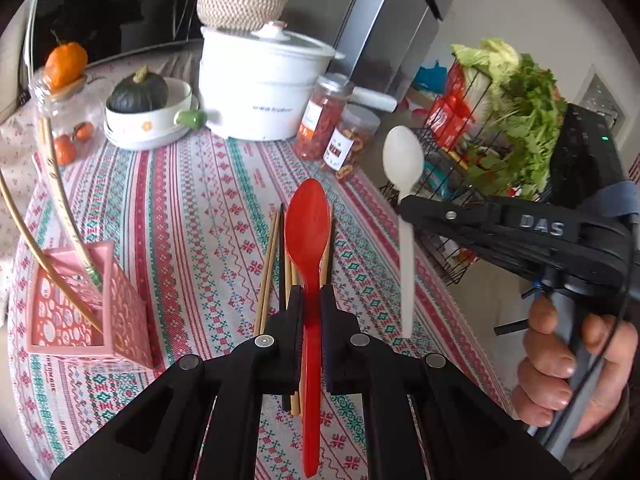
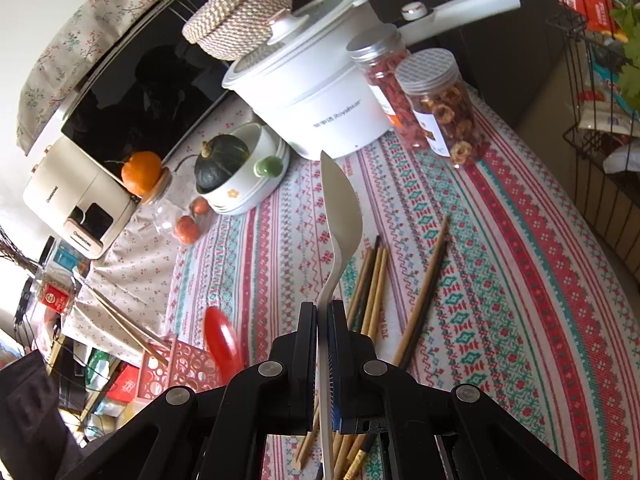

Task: Organize utensils
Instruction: 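Lift the red spoon with the left tool while the right tool lifts the white spoon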

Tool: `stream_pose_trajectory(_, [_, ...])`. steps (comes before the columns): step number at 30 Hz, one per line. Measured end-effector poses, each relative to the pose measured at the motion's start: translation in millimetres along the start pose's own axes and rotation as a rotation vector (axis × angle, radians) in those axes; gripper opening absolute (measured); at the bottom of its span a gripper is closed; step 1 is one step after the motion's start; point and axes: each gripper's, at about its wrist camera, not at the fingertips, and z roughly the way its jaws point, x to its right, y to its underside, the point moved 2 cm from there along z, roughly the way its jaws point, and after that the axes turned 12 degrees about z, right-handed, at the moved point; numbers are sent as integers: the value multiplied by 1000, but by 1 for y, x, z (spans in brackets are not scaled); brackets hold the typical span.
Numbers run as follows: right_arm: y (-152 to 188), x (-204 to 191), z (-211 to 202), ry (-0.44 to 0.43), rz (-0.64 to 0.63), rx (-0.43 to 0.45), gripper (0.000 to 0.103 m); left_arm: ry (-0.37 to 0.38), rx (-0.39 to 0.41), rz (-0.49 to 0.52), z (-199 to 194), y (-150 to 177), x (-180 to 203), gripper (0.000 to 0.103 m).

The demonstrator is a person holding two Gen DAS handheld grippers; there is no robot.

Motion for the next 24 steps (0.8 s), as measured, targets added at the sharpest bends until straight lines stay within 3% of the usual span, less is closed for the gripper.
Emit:
stream_pose_trajectory(6, [11,-25,-8,-98,-75,54,4,-15,219,41,-97,-8,-17,8])
stream_pose_trajectory(10, [24,-51,-16,-165,-163,100,4,-113,362,42,-139,-3,-50,8])
stream_pose_trajectory(17, [53,-88,-19,-251,-297,140,4,-158,478,-107,-163,6,-110,8])
stream_pose_trajectory(24, [67,-101,-12,-270,-342,157,4,-191,542,-129,-169,5,-127,8])
